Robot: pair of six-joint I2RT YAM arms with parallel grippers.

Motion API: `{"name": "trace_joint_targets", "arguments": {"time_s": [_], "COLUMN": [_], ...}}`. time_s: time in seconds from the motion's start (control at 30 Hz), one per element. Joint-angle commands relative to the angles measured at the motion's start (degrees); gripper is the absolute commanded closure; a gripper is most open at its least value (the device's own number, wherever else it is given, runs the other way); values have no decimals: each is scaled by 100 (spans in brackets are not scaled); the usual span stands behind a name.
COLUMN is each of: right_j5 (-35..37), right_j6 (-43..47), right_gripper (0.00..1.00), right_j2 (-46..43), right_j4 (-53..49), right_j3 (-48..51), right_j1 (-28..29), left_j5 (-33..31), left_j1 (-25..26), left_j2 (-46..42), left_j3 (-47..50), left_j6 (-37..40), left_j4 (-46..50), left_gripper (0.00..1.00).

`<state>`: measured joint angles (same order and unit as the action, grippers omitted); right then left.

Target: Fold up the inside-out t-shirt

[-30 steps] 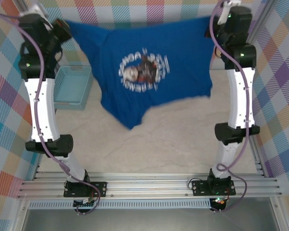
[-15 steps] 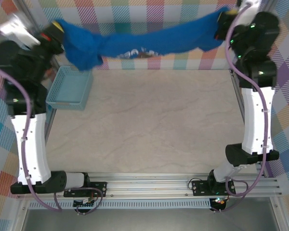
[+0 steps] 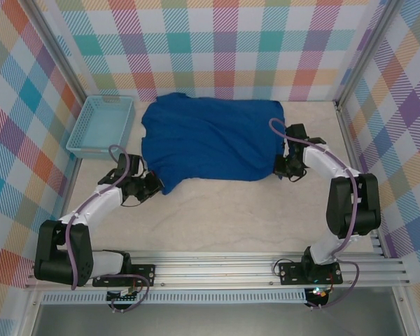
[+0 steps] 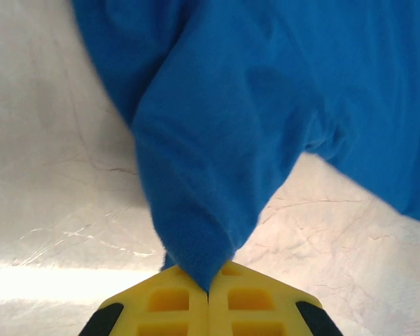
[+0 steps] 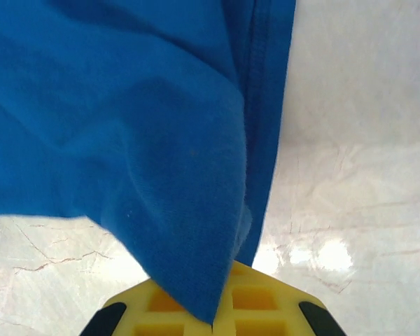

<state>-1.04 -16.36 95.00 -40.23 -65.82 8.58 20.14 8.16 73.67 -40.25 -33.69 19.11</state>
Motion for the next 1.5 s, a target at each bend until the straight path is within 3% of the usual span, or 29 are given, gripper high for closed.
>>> {"name": "trace_joint_targets", "arguments": {"time_s": [0.0,0.27,0.47,0.57,0.8,0.93,1.23,1.37,1.47], "right_j5": [1,662,855,1026,842,1046,1703,2024,1717], "right_j6": [-443,-404,-280,-237,-245,-300,-535,-493,-465], "right_gripper": [96,94,98,97,95,94,93,93,94], "right_j2": [1,-251,-790,-1082,-1063,-1183,-1080,-1007,-918], "right_j4": [-142,-518,-495,-544,-569,-673,-813,-916,-865], "right_j3": [87,290,291,362,569,769,1057,936,905], "right_j1": [-75,-569,-806,-822,-823,-823,-824,-823,-809], "left_j5": [166,106,51,130,571,855,635,422,305], "left_j1": [32,-9,-616,-896,-922,-845,94,168,168], "left_j2": [-4,-1021,-1924,-2149,-1880,-2183,-2745,-2651,-2484], "left_j3": [93,286,-76,-113,179,461,1035,767,619], "left_j6": [-12,-204,-4,64,190,-83,-1153,-942,-859], "left_j4": [17,812,1705,1980,2214,2510,2970,3355,3184], "left_gripper": [100,100,100,100,100,100,100,100,100]}}
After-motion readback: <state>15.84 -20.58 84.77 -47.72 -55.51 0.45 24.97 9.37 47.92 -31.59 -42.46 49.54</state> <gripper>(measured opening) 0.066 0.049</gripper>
